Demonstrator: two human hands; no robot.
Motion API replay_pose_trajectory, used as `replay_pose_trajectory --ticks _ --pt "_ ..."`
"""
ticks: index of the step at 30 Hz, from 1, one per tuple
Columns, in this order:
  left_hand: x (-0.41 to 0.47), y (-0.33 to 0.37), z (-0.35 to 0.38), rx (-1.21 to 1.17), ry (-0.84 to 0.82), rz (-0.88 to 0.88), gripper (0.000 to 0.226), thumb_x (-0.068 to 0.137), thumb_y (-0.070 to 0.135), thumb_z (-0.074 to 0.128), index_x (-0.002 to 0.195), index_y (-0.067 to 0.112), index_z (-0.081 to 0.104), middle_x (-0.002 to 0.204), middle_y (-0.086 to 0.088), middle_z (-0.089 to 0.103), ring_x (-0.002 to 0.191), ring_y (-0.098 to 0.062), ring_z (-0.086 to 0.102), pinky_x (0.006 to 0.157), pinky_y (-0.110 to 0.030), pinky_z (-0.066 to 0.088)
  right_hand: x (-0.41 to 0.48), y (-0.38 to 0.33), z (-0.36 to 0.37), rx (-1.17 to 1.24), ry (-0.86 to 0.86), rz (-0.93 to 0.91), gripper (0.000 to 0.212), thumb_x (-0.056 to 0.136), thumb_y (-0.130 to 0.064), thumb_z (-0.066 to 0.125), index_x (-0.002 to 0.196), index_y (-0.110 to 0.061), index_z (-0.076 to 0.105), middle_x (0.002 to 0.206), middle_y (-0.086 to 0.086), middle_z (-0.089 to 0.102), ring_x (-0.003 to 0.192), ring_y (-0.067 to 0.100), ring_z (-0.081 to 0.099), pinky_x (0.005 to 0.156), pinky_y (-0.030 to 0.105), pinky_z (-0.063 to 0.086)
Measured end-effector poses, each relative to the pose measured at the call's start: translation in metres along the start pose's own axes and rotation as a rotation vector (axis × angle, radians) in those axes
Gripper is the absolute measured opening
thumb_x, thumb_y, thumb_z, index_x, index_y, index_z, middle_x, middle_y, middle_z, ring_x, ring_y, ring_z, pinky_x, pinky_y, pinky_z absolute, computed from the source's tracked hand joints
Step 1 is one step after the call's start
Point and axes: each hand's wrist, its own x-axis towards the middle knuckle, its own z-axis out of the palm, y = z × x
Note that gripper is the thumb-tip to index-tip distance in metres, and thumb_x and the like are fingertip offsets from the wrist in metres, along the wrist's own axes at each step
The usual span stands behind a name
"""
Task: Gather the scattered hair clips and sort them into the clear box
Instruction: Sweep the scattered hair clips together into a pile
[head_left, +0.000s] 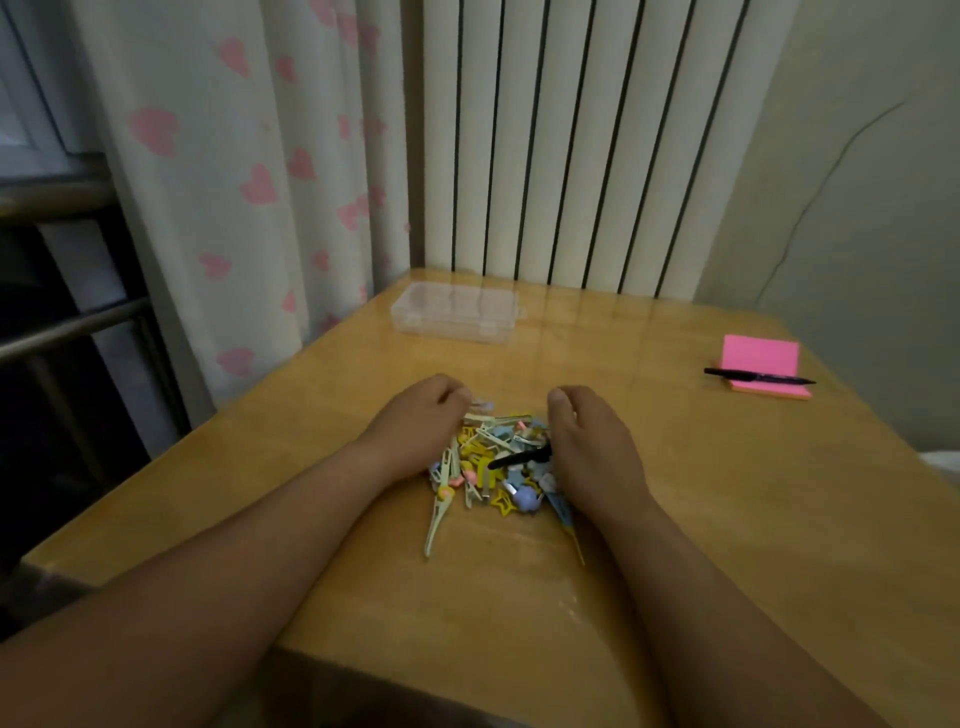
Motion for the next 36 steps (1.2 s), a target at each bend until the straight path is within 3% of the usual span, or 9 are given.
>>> replay_pose_trajectory --ticks 3,9,16,19,22,25,27,32,36 --pt "0.004 0.007 0.010 -0.027 -0.037 0.062 0.040 0.113 0.045 0.041 0.134 0.022 0.067 0.125 0.003 0.068 0.114 -0.019 0.063 0.091 -0.034 0.045 0.017 0.001 -0.008 0.008 0.003 0.055 0.043 0.112 -0.038 0.037 0.135 -0.013 0.062 0.136 0.010 0.064 0.126 0.029 0.057 0.096 0.037 0.042" --pt "-0.004 0.003 0.007 -0.165 -0.092 0.104 0.041 0.113 0.044 0.036 0.126 0.030 0.073 0.119 0.014 0.075 0.116 -0.006 0.066 0.108 -0.038 0.050 0.035 0.005 -0.006 -0.213 -0.276 -0.031 0.049 0.113 -0.045 0.031 0.125 -0.016 0.068 0.127 0.010 0.070 0.118 0.033 0.061 0.097 0.039 0.047" --pt "-0.013 0.009 0.003 -0.251 -0.189 0.169 0.037 0.113 0.049 0.041 0.140 0.031 0.058 0.137 0.007 0.064 0.129 -0.010 0.060 0.110 -0.038 0.047 0.012 0.001 -0.014 0.119 -0.443 -0.122 0.048 0.112 -0.052 0.032 0.128 -0.033 0.072 0.129 -0.014 0.071 0.119 0.003 0.064 0.107 0.033 0.048" --pt "-0.025 0.012 -0.015 -0.187 -0.320 0.205 0.075 0.099 0.069 0.055 0.163 0.037 0.033 0.167 0.013 0.036 0.148 -0.003 0.038 0.115 -0.027 0.037 0.008 0.004 -0.030 0.107 -0.438 -0.106 0.051 0.110 -0.056 0.032 0.139 -0.032 0.066 0.139 -0.014 0.065 0.128 0.005 0.060 0.113 0.036 0.045" --pt "-0.049 0.000 -0.042 0.134 -0.448 0.238 0.113 0.080 0.076 0.073 0.165 0.055 0.002 0.173 0.027 0.004 0.151 0.004 0.019 0.122 -0.025 0.027 -0.002 0.012 -0.049 -0.058 -0.457 -0.105 0.061 0.103 -0.067 0.035 0.153 -0.035 0.050 0.153 -0.016 0.053 0.138 0.007 0.050 0.111 0.032 0.038" --pt "-0.072 -0.009 -0.048 0.389 -0.541 0.299 0.129 0.071 0.082 0.076 0.157 0.064 -0.020 0.170 0.032 -0.019 0.156 0.007 -0.013 0.131 -0.029 0.003 -0.020 0.018 -0.051 -0.176 -0.474 -0.148 0.082 0.095 -0.078 0.041 0.164 -0.034 0.030 0.163 -0.012 0.042 0.144 0.008 0.043 0.115 0.033 0.036" --pt "-0.069 -0.010 -0.036 0.453 -0.491 0.346 0.131 0.069 0.090 0.071 0.156 0.062 -0.023 0.172 0.026 -0.021 0.156 0.004 -0.022 0.132 -0.035 -0.005 -0.026 0.018 -0.043 -0.335 -0.443 -0.232 0.093 0.092 -0.083 0.039 0.167 -0.031 0.021 0.168 -0.005 0.035 0.150 0.016 0.036 0.122 0.039 0.030" --pt "-0.032 0.004 0.001 0.423 -0.371 0.366 0.134 0.065 0.098 0.062 0.166 0.047 -0.011 0.180 0.007 -0.002 0.165 -0.012 -0.003 0.134 -0.048 0.009 -0.022 0.009 -0.024 -0.405 -0.355 -0.300 0.084 0.099 -0.073 0.039 0.165 -0.022 0.028 0.164 0.002 0.042 0.148 0.020 0.038 0.120 0.036 0.029" --pt "-0.023 0.022 0.019 0.310 -0.330 0.362 0.132 0.066 0.095 0.067 0.168 0.043 0.003 0.177 0.012 0.013 0.161 -0.015 0.019 0.130 -0.045 0.027 -0.016 0.010 -0.035 -0.094 -0.384 -0.187 0.081 0.098 -0.073 0.045 0.163 -0.028 0.032 0.162 -0.004 0.045 0.142 0.012 0.046 0.111 0.031 0.038"
